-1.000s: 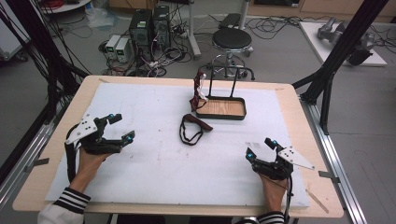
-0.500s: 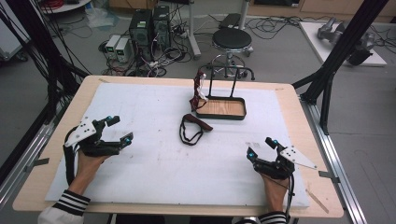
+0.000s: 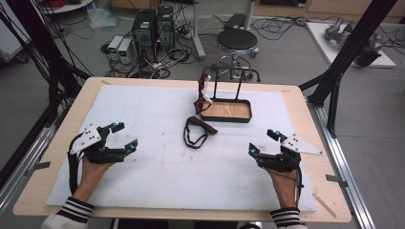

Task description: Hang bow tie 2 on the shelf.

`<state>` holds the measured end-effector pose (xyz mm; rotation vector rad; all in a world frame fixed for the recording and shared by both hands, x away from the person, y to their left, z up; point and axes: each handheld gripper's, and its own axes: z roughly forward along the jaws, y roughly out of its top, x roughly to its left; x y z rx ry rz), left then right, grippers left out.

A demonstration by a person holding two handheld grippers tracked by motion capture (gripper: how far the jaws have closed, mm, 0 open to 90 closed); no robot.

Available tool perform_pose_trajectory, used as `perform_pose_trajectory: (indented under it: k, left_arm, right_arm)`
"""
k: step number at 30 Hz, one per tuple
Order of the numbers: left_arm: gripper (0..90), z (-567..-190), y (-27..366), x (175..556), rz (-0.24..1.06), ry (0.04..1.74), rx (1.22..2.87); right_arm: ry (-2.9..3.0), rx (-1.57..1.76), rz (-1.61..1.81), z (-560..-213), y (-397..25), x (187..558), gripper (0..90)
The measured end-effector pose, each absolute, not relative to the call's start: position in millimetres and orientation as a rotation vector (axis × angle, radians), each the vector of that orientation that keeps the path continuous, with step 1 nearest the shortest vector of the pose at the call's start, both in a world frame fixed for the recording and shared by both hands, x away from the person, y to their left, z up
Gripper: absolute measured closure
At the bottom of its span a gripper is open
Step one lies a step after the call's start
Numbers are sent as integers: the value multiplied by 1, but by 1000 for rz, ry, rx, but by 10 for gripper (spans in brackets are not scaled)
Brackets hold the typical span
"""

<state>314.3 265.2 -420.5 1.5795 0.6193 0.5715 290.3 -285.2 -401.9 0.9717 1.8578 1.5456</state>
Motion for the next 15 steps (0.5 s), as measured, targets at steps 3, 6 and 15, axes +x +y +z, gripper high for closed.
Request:
perform_pose_trajectory:
  k: [3, 6, 15]
  left_arm:
    - [150, -424, 264, 315, 567, 620, 1588]
    - [150, -424, 263, 314, 575, 613, 1576]
    - [150, -425, 262, 313, 611, 613, 1575]
  right_arm:
    - [1892, 942, 1520, -395, -278, 295, 107]
    - [1946, 915, 1486, -390, -271, 301, 107]
    - [2084, 869, 1399, -380, -246, 318, 107]
